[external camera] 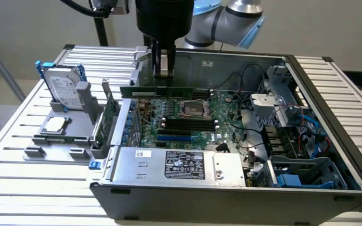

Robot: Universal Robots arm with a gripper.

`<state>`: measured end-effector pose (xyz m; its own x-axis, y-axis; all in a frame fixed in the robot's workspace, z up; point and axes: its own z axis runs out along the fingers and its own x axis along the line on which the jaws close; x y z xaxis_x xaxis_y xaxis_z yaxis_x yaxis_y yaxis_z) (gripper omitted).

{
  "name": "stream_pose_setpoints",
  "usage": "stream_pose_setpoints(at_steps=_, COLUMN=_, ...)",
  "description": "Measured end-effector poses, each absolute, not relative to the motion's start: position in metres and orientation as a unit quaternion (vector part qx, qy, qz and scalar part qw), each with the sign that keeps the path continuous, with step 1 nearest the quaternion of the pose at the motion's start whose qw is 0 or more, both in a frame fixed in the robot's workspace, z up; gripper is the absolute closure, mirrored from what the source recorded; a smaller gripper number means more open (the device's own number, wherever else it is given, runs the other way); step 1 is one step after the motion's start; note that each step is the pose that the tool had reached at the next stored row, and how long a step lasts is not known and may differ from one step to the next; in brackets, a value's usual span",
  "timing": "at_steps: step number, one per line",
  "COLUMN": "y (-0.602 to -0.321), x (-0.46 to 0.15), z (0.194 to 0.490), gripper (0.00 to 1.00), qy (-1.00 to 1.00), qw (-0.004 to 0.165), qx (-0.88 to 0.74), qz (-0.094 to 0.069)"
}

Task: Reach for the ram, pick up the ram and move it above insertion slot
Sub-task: 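Pick up the ram and move it above insertion slot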

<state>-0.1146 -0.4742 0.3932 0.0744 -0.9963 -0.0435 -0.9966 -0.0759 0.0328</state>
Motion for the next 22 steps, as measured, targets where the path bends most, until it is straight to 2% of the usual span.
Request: stream_pose_setpoints(at_steps=22, y=-0.430, x=-0.060, z=0.389, gripper=0.86, qy=0.686, qw=0.002, qx=-0.728, qz=0.026)
